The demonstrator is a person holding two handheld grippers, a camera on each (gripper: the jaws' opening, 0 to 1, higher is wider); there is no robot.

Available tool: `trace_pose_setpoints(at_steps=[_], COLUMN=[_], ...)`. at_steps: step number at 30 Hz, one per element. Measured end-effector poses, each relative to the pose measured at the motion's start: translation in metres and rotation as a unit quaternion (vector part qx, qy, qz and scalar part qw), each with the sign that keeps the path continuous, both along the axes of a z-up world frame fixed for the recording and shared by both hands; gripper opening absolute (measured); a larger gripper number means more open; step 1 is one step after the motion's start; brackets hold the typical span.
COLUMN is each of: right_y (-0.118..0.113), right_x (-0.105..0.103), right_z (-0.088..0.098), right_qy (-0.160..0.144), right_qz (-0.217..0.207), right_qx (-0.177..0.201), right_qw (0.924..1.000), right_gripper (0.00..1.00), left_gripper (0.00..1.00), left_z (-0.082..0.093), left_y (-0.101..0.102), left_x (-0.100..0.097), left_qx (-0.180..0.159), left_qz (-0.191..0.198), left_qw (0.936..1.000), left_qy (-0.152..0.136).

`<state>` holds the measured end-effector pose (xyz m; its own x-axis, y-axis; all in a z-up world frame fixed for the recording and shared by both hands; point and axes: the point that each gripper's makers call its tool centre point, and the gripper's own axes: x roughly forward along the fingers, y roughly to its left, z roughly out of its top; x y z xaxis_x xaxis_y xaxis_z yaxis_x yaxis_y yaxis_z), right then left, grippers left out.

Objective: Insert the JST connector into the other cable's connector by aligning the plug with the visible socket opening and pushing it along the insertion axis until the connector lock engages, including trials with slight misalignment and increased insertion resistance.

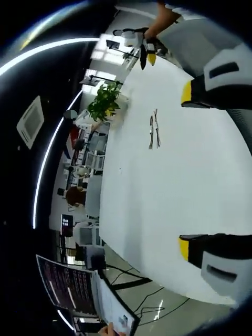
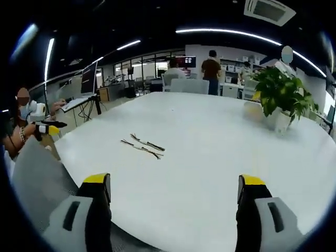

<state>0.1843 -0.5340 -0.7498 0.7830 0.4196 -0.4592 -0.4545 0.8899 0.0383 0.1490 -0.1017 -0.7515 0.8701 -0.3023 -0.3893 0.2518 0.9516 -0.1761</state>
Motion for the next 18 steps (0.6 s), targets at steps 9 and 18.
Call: trace_pose_setpoints(at_steps=[9, 18], right_y=[-0.007, -0.01], right_x=[-0.004, -0.008], right_z=[-0.004, -0.013], right_qy=[0.009, 0.017], right_qz=[-0.002, -0.004], right_qx=[-0.012, -0.012], right_qw=[0.9999, 0.9998], right_gripper=[1.0, 1.0], left_gripper=[0.99, 0.99], left_z=[-0.002, -0.006], left_y=[-0.009, -0.02], left_x=[0.002, 0.003], left_qx=[-0.01, -0.011], left_qz=[-0.007, -0.016], left_qw=[0.9999, 0.9998], left_qy=[0.005, 0.009])
